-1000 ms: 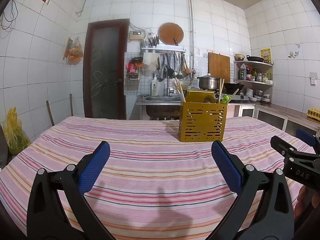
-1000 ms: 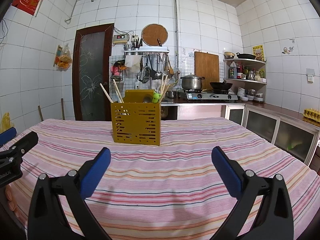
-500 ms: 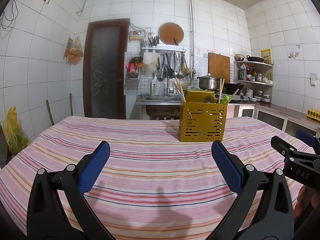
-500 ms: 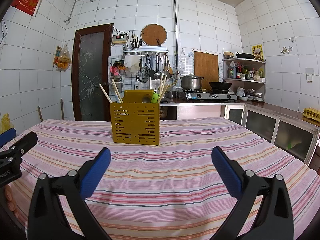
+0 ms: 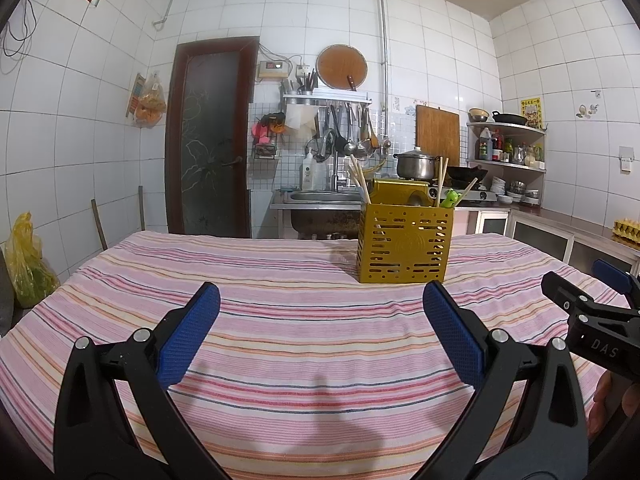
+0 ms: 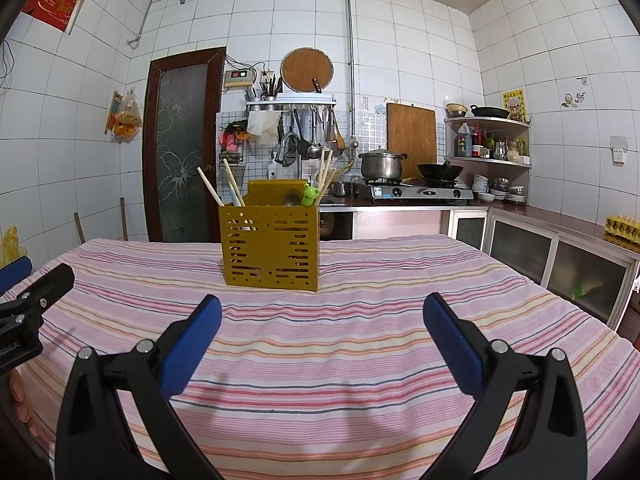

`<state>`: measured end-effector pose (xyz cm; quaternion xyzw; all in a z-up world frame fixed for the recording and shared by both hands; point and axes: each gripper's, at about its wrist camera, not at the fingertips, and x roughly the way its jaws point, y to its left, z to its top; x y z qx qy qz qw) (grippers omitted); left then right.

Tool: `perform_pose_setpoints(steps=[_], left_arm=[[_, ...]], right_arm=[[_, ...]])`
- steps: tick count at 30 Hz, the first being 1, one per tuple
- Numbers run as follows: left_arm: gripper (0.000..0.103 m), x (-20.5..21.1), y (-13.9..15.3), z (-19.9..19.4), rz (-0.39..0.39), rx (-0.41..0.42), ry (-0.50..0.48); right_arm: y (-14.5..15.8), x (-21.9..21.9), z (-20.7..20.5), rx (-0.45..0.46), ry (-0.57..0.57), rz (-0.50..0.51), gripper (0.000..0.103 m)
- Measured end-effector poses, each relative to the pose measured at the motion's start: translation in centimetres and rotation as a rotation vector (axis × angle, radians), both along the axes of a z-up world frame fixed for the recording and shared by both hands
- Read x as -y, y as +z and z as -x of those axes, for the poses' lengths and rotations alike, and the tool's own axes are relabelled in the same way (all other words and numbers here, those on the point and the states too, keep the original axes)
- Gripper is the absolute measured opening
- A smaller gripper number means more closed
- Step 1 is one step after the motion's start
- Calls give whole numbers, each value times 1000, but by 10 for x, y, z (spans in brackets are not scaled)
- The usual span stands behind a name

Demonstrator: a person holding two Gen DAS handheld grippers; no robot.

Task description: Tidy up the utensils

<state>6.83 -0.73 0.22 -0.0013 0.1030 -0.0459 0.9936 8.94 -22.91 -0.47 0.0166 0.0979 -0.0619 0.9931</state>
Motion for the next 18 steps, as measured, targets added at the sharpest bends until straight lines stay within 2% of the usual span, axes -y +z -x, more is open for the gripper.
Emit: perform_pose_setpoints(steps=[18], left_arm=[[98, 0, -1, 0, 1, 1, 0]], right_arm=[[0, 3, 2, 3, -8, -6, 98]])
